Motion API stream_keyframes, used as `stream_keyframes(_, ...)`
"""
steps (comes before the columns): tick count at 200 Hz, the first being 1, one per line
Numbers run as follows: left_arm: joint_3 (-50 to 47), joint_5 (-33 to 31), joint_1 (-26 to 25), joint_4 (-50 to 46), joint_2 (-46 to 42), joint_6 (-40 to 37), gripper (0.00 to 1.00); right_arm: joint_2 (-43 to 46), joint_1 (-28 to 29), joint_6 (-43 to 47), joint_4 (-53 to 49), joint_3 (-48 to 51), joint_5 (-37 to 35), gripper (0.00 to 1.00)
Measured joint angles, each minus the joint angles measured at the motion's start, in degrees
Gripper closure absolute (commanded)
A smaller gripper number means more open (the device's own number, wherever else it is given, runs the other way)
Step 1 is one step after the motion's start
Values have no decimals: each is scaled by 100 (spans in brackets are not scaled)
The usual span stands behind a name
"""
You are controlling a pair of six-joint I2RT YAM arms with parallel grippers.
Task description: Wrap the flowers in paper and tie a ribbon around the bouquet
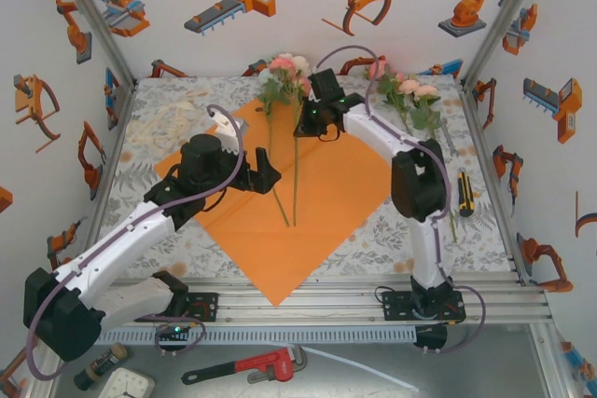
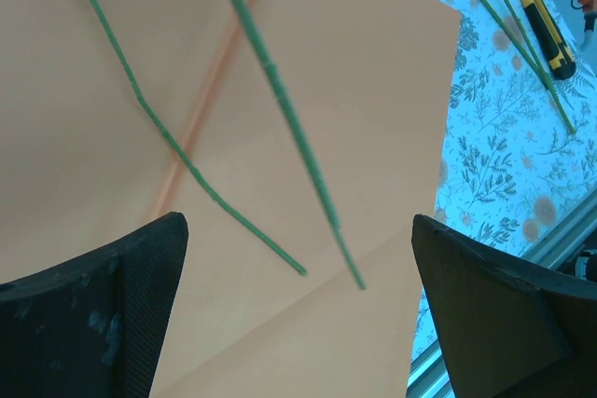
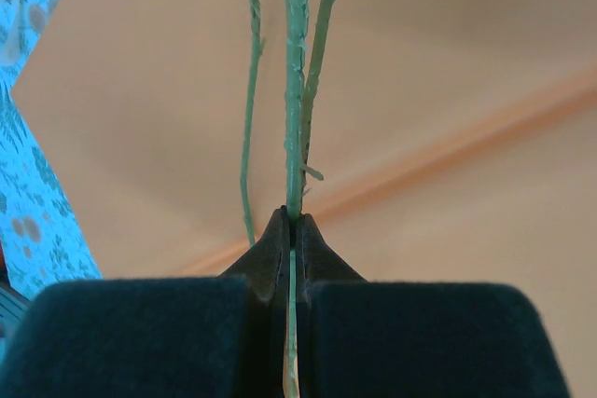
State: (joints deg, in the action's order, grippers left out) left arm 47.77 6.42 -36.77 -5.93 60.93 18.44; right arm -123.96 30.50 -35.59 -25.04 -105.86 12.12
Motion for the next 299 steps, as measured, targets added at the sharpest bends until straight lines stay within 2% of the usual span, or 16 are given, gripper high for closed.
stream_keyframes(48,0,-52,7,-68,-22,0,3,-1325,199,-297,-81,-1130,7,100)
stream_keyframes(64,-2,-61,7,-98,-22,2,3,-1545,249,-278,-146,-1298,9,91)
stream_keyframes(77,-11,-66,7,-96,-22,7,3,-1587,275,-243,-223,-1300,7,80)
stream_keyframes(98,-35,-66,11,-98,-22,26,3,-1580,275,-142,-280,-1300,-35,66)
stream_keyframes(118,-37,-63,11,-94,-22,42,3,-1523,267,-55,-299,-1222,-133,58)
stream_keyframes(161,-37,-42,11,-81,13,79,3,-984,251,131,-431,-804,-299,51)
stream_keyframes(193,-39,114,11,-7,28,85,3,-11,138,433,-468,-345,-363,49)
stream_keyframes(220,-66,498,11,195,28,83,3,1040,-345,863,-424,111,-494,50)
stream_keyframes(244,-151,929,-7,455,26,81,3,1556,-1294,1408,-420,391,-739,49)
stream_keyframes(273,-181,1384,-125,658,28,68,3,1300,-2402,2044,-662,400,-1237,49)
stream_keyframes(299,-181,1576,-221,723,26,35,3,614,-2957,2472,-1224,105,-1528,46)
